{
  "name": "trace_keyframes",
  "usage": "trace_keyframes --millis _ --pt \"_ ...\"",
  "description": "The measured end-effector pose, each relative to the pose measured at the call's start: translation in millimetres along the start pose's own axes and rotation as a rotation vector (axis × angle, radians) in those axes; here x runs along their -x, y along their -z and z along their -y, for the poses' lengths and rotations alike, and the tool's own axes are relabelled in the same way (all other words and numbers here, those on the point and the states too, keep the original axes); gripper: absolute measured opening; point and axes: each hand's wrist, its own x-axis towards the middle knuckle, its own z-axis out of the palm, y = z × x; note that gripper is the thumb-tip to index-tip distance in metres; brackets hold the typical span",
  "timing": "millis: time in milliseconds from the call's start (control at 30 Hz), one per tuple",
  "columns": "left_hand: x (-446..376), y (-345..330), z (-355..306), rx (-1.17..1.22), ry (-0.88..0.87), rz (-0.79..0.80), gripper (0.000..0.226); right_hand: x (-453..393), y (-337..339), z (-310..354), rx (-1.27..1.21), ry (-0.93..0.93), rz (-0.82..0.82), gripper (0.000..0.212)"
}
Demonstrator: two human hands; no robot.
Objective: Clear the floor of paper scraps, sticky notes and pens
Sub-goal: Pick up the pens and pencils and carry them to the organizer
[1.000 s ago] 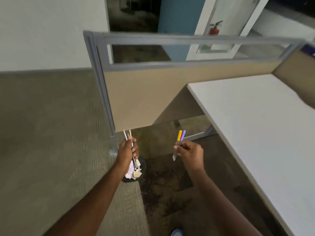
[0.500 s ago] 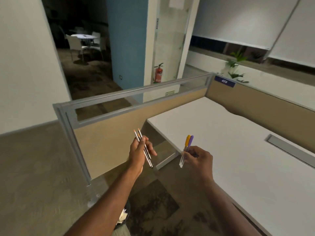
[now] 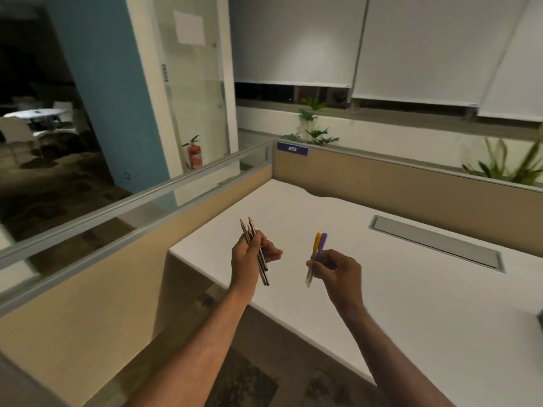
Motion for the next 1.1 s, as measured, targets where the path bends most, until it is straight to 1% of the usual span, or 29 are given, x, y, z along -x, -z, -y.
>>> trace_keyframes --millis 133,267,500,600,733,833,967,1100 --pt "-23.1 -69.9 26.8 -0.019 -0.016 0.095 0.025 -36.2 52.1 -29.2 0.004 -0.031 -0.041 0.014" --pt "-41.9 -133.0 60.3 -0.011 0.026 0.156 0.025 -59.9 99.8 -57.4 0.006 -0.061 -0.115 0.008" --pt "-67.1 -216.8 110.6 0.016 0.129 0.347 0.031 -80.7 157.8 -96.1 0.058 -0.122 -0.255 0.012" --pt "-80.8 -249.6 126.6 0.047 0.163 0.424 0.028 -87.1 178.2 -104.1 0.094 -0.136 -0.328 0.012" --pt "-98.0 -301.8 145.1 0.122 0.237 0.544 0.026 -90.6 216.6 -102.3 0.152 -0.169 -0.472 0.014" --pt "-103.8 -348.1 156.5 0.172 0.261 0.66 0.022 -88.8 253.2 -100.3 0.196 -0.18 -0.595 0.009" --pt "-88.2 -404.8 170.3 0.234 0.317 0.771 0.02 -75.4 299.7 -103.0 0.242 -0.211 -0.733 0.009" --pt "-63.9 -456.5 188.2 0.241 0.352 0.882 0.022 -56.5 345.9 -119.3 0.269 -0.263 -0.844 0.008"
